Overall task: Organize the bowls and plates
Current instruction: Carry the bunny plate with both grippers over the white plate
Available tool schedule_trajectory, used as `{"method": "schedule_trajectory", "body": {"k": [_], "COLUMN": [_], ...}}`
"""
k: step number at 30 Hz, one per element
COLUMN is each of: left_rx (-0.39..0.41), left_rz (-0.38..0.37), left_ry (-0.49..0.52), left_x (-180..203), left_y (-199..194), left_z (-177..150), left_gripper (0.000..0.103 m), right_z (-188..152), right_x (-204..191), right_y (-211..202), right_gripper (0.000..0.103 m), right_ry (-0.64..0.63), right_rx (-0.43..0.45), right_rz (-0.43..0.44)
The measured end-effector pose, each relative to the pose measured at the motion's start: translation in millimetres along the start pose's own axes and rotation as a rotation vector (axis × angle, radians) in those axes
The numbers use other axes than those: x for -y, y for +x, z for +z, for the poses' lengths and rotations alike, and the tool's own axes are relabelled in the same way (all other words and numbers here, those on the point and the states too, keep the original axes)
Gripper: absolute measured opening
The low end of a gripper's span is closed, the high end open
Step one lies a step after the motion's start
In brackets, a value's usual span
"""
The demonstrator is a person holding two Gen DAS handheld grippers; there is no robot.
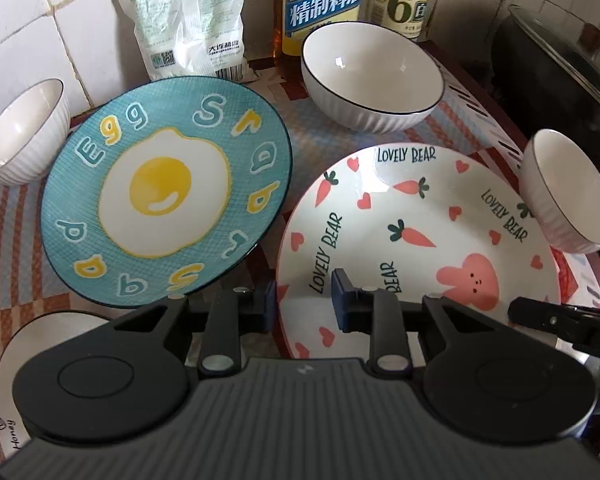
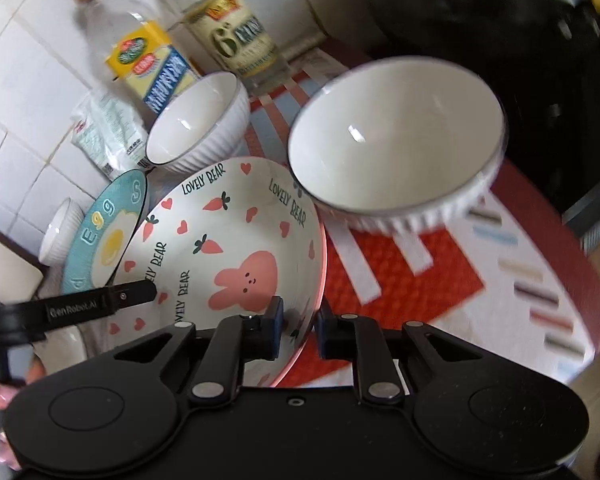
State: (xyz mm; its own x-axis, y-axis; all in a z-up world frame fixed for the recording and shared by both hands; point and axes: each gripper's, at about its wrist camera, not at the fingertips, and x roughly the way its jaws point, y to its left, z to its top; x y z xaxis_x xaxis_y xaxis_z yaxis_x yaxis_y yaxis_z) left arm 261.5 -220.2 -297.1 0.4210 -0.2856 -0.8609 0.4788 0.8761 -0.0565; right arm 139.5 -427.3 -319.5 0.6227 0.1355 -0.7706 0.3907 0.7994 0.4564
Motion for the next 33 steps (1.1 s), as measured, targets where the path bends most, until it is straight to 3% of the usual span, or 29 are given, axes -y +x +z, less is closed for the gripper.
{"method": "schedule_trajectory", "body": {"k": [8,14,19,23,33], "left_rx": [0.040,0.065,0.085,0.080,0.085], "left_rz": [-0.003,-0.022,0.007,-0.003,0.086], "left_ry": [0.011,-0.004,0.021,-0.078,-0.234], "left_x": [-2,-8,-10,-31,-90], "left_y": [-29,-62,-96,-121,-169], "left_z": [-11,-26,-45,-66,-130], "left_gripper": [0.026,0.026,0.026,0.026,0.026], "right_z": [-7,-11,-14,-21,-55], "right_x": [-4,-15,-32,-47,-107], "right_y": [-22,-43,-71,-84,-82], "right_gripper": [0.020,0.020,0.020,0.020,0.020], "right_ry": [0.016,-0.028,-0.097,-0.140,-0.288], "right_rx": [-0.016,-0.006,-0.002,-0.029,-0.129], "right_rz": [0.054,0.078,0.108,0.146,0.254]}}
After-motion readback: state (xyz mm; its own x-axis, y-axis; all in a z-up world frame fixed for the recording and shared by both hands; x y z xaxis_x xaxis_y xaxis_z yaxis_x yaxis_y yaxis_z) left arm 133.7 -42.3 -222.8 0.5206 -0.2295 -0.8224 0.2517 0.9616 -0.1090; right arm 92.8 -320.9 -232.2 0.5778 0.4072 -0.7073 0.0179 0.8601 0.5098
